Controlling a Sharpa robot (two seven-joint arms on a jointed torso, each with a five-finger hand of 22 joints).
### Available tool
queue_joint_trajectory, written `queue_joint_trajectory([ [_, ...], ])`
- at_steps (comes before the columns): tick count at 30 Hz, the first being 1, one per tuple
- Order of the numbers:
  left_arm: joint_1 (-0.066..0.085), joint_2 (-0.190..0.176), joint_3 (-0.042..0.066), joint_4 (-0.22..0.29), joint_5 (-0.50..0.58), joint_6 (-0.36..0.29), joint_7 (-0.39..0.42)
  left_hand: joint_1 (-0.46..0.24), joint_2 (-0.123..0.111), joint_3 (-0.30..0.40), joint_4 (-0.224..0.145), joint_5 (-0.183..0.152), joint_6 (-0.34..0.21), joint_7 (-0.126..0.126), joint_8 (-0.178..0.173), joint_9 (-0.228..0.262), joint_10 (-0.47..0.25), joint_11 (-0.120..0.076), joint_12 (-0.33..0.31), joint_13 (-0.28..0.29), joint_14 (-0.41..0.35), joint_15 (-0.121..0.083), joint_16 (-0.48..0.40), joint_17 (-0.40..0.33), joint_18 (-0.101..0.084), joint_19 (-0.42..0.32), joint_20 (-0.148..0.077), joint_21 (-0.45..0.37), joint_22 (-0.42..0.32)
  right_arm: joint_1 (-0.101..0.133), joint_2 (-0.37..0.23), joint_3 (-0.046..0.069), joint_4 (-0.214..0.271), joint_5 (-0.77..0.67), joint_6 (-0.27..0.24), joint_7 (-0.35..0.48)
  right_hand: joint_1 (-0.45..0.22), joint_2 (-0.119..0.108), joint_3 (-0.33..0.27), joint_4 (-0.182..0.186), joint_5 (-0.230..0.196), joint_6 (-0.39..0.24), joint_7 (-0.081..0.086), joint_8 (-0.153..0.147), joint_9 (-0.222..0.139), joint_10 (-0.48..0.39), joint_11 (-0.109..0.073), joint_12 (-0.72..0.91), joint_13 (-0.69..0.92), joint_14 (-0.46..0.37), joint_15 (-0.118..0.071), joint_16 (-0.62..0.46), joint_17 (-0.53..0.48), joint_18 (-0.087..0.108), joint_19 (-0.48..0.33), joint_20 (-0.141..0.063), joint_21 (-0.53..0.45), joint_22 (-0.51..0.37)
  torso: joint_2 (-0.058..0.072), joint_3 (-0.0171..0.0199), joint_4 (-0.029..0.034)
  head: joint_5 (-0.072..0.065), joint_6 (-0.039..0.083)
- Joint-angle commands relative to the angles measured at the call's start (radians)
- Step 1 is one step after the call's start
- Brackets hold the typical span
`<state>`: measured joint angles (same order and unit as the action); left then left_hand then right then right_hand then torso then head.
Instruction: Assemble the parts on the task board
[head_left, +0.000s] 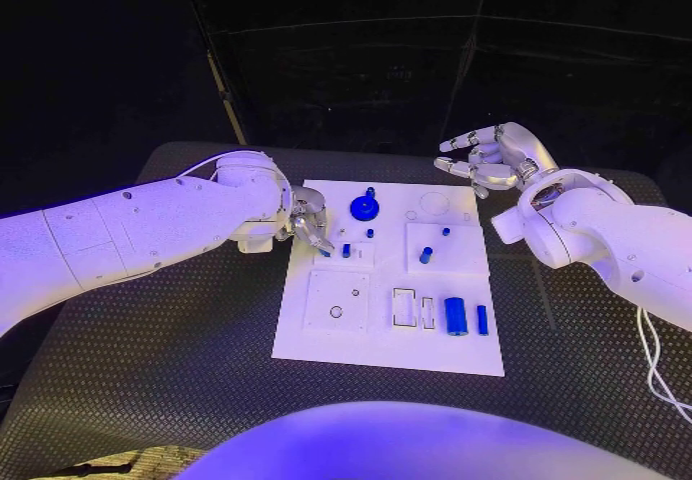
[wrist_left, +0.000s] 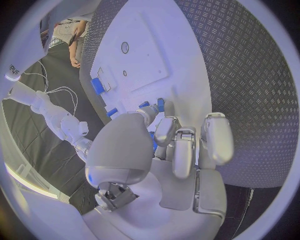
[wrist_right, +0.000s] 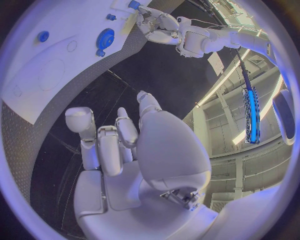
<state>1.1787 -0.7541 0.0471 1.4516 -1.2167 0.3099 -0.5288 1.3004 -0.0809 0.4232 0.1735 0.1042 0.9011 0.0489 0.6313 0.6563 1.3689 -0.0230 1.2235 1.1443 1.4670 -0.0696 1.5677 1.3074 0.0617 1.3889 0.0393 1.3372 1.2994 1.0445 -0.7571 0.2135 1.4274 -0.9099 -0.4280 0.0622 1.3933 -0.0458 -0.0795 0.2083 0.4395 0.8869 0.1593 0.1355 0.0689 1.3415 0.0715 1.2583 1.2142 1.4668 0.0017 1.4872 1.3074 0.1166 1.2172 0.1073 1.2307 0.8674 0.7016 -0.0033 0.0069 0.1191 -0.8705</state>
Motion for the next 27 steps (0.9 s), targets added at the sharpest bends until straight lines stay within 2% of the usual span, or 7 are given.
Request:
queue_joint_trajectory([
  [1, -0.005, 0.004, -0.004, 0.0, -0.004, 0.052, 0.003, 0.004, -0.005, 0.124, -0.119, 0.0, 0.001, -0.004, -0.005, 0.002, 0.007, -0.002, -0.004, -0.001, 0.104, -0.004, 0.003, 0.263, 0.009, 0.005, 0.0, 0.003, 0.002, 0.002, 0.001, 0.001, 0.001, 0.003, 0.006, 0.009, -0.003, 0.01, -0.003, -0.001, 0.006, 0.003, 0.001, 0.003, 0.0, 0.006, -0.001, 0.003, 0.001, 0.067, -0.007, -0.002, 0.097, 0.013, 0.002, -0.005, -0.005, 0.001, 0.0, -0.0003, 0.0009, -0.001, 0.0],
  [16, -0.005, 0.012, -0.005, -0.005, -0.004, 0.039, 0.003, 0.005, -0.011, 0.136, -0.123, 0.001, 0.006, -0.003, -0.008, 0.001, 0.008, -0.002, -0.005, -0.001, 0.104, -0.005, 0.003, 0.263, 0.009, 0.006, 0.0, 0.004, 0.004, 0.002, 0.001, 0.001, 0.001, 0.003, 0.006, 0.008, -0.003, 0.01, -0.003, -0.001, 0.006, 0.003, 0.001, 0.003, 0.0, 0.006, -0.001, 0.003, 0.001, 0.067, -0.007, -0.002, 0.097, 0.013, 0.002, -0.005, -0.005, 0.001, 0.0, 0.0001, 0.0003, 0.0, 0.0],
  [27, -0.005, 0.03, -0.005, -0.016, -0.004, 0.053, 0.0, -0.004, -0.011, 0.143, -0.118, 0.0, 0.011, -0.003, -0.009, 0.001, 0.014, -0.002, 0.002, 0.006, 0.104, -0.004, 0.003, 0.263, 0.009, 0.006, 0.0, 0.004, 0.004, 0.002, 0.001, 0.001, 0.001, 0.003, 0.008, 0.007, -0.003, 0.01, -0.003, -0.001, 0.006, 0.003, 0.001, 0.003, 0.0, 0.006, -0.001, 0.003, 0.001, 0.067, -0.007, -0.002, 0.097, 0.013, 0.002, -0.005, -0.005, 0.001, 0.0, 0.0, 0.0, -0.005, 0.0],
])
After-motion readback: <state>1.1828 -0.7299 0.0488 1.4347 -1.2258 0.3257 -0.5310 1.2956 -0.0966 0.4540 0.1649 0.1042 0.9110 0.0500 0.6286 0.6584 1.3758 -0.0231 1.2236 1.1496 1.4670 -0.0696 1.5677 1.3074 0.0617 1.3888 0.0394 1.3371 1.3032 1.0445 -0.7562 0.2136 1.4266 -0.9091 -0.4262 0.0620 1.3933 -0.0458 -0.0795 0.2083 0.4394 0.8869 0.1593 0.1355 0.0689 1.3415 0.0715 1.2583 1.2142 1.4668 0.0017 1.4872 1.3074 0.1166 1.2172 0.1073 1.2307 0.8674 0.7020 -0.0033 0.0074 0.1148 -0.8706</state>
